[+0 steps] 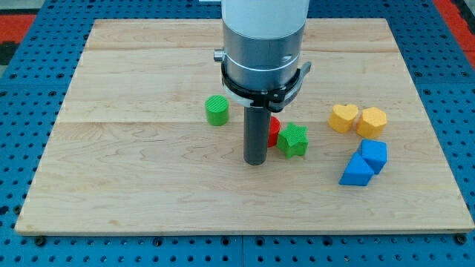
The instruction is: Move the red blocks diagonal to each other
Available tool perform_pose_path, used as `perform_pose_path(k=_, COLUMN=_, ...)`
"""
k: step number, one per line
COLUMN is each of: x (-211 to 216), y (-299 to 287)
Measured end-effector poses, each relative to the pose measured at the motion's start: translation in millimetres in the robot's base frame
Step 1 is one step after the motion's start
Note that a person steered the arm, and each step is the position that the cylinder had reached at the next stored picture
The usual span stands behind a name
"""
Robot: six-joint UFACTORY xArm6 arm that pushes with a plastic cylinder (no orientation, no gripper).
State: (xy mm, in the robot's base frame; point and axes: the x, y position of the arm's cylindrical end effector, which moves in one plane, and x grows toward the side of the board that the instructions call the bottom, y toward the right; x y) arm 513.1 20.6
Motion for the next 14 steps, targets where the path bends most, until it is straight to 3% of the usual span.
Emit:
perform_pose_path(k=9, x=-42.6, y=12.0)
perform_pose_path(k=14, x=-106.2, y=12.2)
